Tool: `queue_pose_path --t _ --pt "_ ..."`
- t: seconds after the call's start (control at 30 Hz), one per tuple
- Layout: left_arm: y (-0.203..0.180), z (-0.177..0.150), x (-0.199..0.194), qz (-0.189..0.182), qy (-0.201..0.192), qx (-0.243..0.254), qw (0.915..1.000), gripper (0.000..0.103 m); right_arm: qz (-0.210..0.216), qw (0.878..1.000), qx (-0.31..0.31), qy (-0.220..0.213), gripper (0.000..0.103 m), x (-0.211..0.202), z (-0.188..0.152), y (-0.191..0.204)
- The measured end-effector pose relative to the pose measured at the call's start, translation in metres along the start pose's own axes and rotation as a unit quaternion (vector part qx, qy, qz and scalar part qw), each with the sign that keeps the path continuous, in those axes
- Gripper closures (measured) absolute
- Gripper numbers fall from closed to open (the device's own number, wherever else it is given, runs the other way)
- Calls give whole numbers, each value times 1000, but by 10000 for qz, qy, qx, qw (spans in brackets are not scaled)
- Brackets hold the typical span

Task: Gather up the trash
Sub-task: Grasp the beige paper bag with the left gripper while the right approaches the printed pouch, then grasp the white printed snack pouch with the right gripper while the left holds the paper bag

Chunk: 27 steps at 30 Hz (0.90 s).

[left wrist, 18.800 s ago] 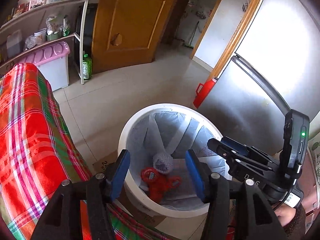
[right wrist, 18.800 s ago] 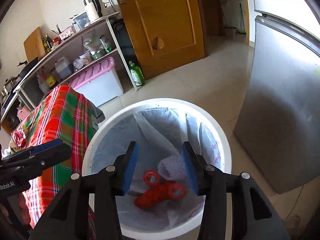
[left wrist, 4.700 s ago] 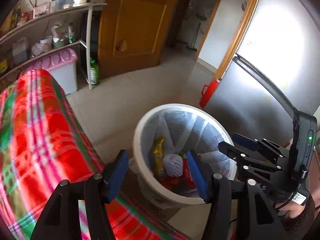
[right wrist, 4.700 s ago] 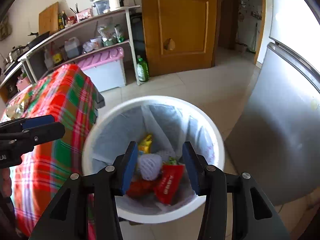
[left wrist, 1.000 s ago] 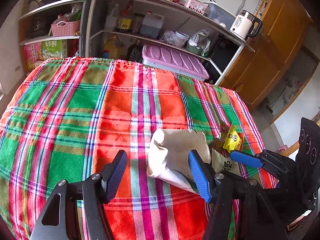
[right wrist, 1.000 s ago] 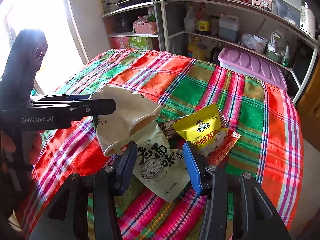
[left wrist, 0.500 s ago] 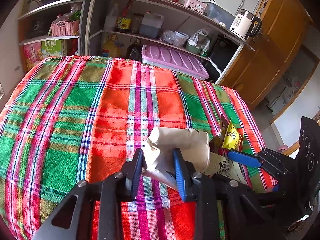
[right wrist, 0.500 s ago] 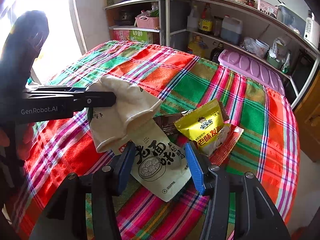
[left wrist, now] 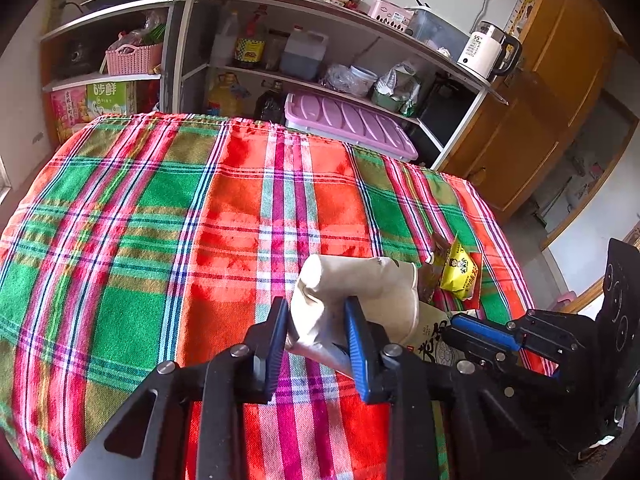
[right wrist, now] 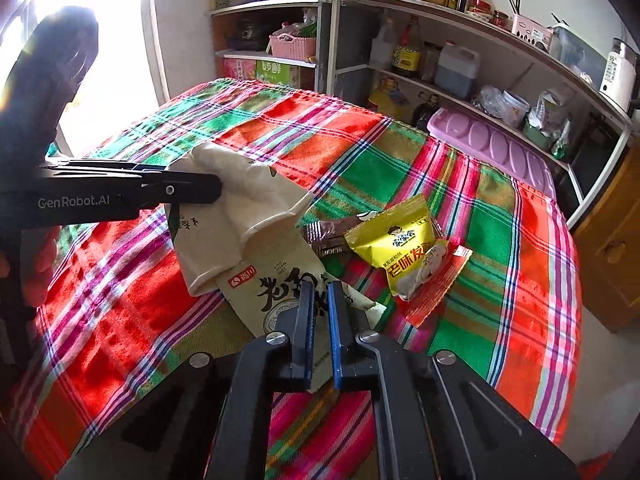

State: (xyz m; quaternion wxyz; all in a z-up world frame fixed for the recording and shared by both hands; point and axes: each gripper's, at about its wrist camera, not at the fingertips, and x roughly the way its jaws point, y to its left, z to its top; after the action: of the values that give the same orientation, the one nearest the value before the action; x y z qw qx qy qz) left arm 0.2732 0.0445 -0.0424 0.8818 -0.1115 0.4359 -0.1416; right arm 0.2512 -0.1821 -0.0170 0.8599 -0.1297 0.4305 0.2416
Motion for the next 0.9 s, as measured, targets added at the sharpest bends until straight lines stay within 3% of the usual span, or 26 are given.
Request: queue_pose_path --t 0.37,0.47,0.5,0.53,0.6,0.73,0.87,0.9 --pt "8 -10 -13 -18 -15 -44 10000 74 880 9958 219 -94 100 -24 -6 4" --pt "9 -11 -13 -7 -11 -31 10000 74 808 9963 208 -180 99 -25 -3 3" --pt "9 -11 -14 4 -14 -39 10000 74 784 9965 254 -159 89 -23 -2 0" --pt "9 -11 -14 7 -12 -38 10000 74 772 9966 279 -104 69 -20 -1 -2" --pt "10 -10 -15 36 -14 -35 10000 74 788 9967 181 13 42 -12 0 -3" --pt "13 -10 -14 31 -1 -113 9999 74 709 9969 -73 337 42 9 2 4" --pt "14 -10 -13 23 -1 -124 9999 74 622 9975 -101 311 42 13 3 7" --pt "14 -10 -13 20 -1 -125 9999 74 597 9978 -87 290 48 12 2 6"
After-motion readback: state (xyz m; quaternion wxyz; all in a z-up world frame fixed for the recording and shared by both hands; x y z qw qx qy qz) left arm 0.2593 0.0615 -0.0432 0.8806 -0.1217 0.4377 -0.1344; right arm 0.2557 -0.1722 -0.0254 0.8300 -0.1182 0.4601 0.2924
